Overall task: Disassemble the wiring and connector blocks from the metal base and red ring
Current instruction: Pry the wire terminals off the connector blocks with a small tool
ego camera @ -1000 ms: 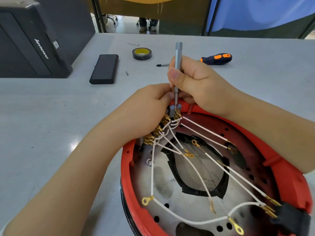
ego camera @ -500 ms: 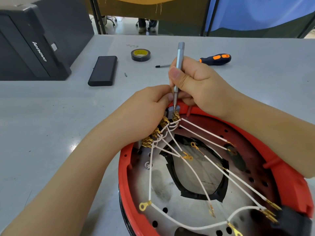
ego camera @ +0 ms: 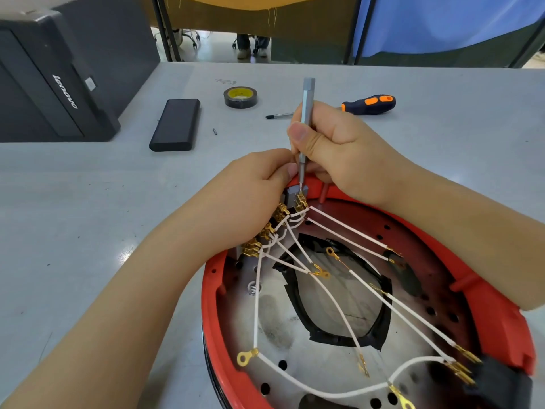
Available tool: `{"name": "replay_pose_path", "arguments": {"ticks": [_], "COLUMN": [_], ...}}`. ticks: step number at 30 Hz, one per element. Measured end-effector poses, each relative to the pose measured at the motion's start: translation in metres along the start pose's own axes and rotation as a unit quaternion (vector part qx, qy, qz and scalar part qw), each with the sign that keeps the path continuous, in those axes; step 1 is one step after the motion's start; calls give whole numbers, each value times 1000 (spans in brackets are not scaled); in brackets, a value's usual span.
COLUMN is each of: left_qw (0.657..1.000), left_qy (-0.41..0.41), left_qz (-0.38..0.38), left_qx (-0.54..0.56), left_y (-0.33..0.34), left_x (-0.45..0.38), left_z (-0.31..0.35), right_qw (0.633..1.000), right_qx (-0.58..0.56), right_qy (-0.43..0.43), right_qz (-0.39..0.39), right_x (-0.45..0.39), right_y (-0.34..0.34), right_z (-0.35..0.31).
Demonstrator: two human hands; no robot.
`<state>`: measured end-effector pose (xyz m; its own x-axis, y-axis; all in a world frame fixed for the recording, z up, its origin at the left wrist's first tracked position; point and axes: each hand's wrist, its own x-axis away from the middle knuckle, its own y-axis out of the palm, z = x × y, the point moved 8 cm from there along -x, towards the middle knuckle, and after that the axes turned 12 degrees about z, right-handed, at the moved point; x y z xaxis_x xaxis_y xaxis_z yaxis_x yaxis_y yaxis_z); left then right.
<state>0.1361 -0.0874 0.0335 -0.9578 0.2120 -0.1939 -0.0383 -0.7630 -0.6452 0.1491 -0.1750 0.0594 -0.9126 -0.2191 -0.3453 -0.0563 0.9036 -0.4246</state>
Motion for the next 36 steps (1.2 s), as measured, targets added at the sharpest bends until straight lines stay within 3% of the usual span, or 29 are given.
{"name": "replay_pose_path", "arguments": {"ticks": [7,12,20,27,33,36], "left_qw": [1000,1000,1000,1000,1000,1000], "left_qy": [-13,0,17,19,26,24], "left_qz": [1,2,5,-1,-2,1], "left_qx": [9,-3,-6,-4,-11,-8], "left_y": [0,1,1,1,1,0], "left_x": [0,-1,-2,-1,-1,0], "left_z": [0,0,-1,0,1,2], "right_qw": [998,999,1000,999,989,991], "right_qx": [-16,25,-2,5,-87,-56], "right_qy": [57,26,-9,17,78,99], "right_qz": [-17,13,26,51,95,76], "right_x": [-8,-7,6,8,5,8], "right_y": [5,2,-4,-11,-26,-36], "right_z": [6,5,-4,-2,-2,-5]}}
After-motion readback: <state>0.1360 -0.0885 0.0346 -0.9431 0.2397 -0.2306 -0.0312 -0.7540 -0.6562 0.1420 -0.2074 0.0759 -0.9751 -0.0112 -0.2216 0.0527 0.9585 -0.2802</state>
